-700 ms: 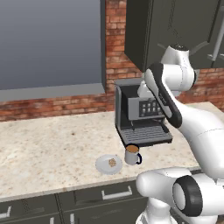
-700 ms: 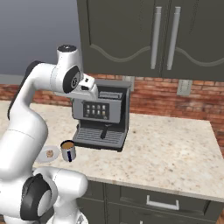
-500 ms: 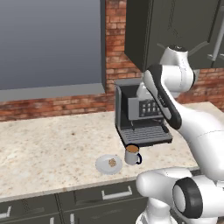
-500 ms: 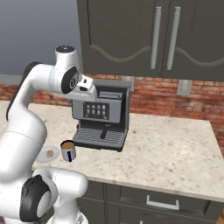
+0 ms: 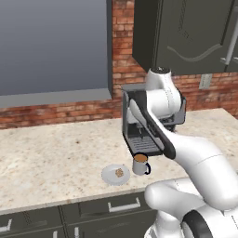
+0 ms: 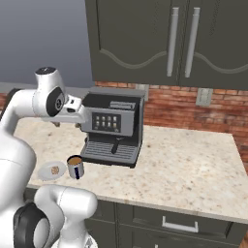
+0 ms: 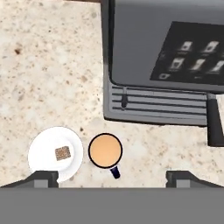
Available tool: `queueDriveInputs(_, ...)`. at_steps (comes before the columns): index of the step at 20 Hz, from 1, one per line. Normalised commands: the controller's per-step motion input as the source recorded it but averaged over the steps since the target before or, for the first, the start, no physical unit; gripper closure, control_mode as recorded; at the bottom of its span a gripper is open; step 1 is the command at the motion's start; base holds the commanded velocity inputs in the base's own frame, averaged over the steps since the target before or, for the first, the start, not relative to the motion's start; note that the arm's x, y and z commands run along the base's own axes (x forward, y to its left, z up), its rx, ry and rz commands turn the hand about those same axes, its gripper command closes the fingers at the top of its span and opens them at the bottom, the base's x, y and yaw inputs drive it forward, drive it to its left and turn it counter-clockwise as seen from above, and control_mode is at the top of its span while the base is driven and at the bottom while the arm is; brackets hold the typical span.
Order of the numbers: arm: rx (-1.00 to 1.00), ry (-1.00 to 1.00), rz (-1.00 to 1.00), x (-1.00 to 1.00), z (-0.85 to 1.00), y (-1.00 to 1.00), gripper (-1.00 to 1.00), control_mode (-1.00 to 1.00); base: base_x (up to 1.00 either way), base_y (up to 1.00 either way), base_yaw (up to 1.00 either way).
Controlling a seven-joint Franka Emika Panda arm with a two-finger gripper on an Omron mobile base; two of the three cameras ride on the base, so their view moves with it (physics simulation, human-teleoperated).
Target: Take a sugar cube from the saucer and place it inside the coffee. Then, grab milk from the fridge and place it next to the coffee on the counter to sweeten the coffee.
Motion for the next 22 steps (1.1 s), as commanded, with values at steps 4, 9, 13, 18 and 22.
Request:
queueDriveInputs(4, -0.05, 0.04, 0.0, -0.03, -0.65, 0.76, -1.0, -1.0, 0.0, 0.0, 0.0)
queueDriveInputs(9, -0.04, 0.05, 0.0, 0.0, -0.61, 0.65, -1.0, -1.0, 0.0, 0.0, 0.0)
queueDriveInputs(13, -0.07, 0.15, 0.0, 0.0, -0.65, 0.55, -1.0, -1.0, 0.0, 0.0, 0.0)
queueDriveInputs(18, -0.13, 0.16, 0.0, 0.0, -0.59, 0.39, -1.0, -1.0, 0.0, 0.0, 0.0)
queueDriveInputs(22, -0.05, 0.1, 0.01, 0.0, -0.49, 0.07, -1.0, -1.0, 0.0, 0.0, 0.0)
